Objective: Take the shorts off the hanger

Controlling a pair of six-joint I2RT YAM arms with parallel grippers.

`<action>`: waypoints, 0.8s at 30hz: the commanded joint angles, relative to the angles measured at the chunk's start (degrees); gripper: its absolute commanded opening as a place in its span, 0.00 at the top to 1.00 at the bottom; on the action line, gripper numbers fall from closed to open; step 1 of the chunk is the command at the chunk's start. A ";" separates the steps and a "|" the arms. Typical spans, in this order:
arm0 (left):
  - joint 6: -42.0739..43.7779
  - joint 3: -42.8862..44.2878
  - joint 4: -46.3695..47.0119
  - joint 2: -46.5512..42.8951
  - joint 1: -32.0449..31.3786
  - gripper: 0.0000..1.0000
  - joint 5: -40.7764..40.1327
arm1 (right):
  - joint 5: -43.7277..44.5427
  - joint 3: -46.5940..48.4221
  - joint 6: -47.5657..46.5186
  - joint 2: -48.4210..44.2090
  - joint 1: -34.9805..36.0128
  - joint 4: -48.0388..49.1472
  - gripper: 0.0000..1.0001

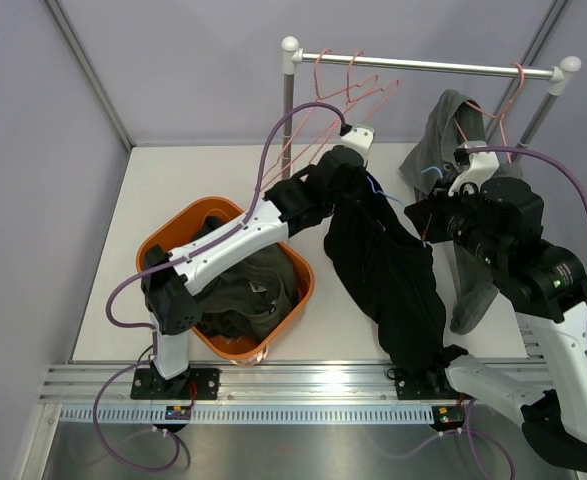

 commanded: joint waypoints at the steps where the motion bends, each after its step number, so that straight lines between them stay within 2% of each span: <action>1: 0.75 -2.67 1.97 -0.55 1.13 1.00 0.30 | -1.20 2.28 -0.02 -1.73 0.62 1.44 1.00; 8: 2.25 -1.80 1.10 0.41 1.22 1.00 -0.40 | -1.82 2.46 0.06 -2.78 0.62 1.53 1.00; 15: 2.86 -5.40 2.50 -1.96 -0.45 1.00 6.70 | 0.38 1.58 0.06 -2.52 0.53 2.58 1.00; 19: 6.80 -7.24 1.88 -5.20 -4.65 1.00 8.30 | 0.81 0.17 0.33 -1.99 0.62 5.30 1.00; 24: 10.94 -14.26 4.08 -12.23 -10.46 1.00 9.96 | 1.61 -1.94 0.68 -0.85 0.53 8.29 1.00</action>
